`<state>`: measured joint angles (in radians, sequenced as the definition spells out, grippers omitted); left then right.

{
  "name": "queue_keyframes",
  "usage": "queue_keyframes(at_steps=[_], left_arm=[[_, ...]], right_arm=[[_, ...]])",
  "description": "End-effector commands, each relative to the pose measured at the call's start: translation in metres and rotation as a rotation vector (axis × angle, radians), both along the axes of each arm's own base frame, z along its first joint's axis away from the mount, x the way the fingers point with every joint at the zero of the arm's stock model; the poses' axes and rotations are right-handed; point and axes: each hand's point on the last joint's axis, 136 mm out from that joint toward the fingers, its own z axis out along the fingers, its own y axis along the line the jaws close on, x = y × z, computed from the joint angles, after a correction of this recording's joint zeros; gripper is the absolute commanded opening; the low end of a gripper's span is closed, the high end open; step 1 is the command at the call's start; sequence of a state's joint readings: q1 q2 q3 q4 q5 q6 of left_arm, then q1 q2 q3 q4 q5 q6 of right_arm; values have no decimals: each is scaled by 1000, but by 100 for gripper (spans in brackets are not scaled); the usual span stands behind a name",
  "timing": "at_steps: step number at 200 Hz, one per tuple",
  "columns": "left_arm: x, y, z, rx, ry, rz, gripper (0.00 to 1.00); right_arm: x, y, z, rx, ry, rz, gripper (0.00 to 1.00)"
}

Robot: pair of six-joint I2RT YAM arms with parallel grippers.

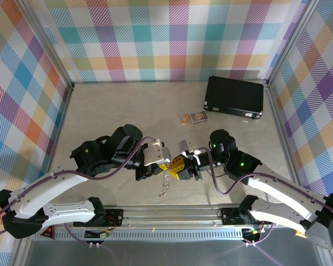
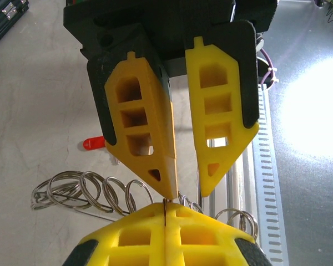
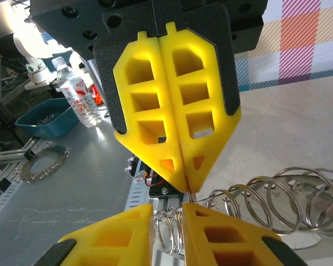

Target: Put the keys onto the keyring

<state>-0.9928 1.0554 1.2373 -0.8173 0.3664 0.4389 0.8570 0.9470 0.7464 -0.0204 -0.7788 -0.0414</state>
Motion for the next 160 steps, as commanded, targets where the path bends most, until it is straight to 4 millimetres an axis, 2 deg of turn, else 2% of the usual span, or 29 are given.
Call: queue_keyframes(at_steps=[1,65,160], left_arm=[[-8,-3,16,-52,-25,-42,0],[-10,-3,20,-75,-27,-47,0],[-4,-4,20,-96,-43,-12,0]], right_arm=[[-1,-3,5,15,-27,-5,19],[3,-2,3,10,-30,-26,17],[-11,-10,-2,-7,-23,28,17]])
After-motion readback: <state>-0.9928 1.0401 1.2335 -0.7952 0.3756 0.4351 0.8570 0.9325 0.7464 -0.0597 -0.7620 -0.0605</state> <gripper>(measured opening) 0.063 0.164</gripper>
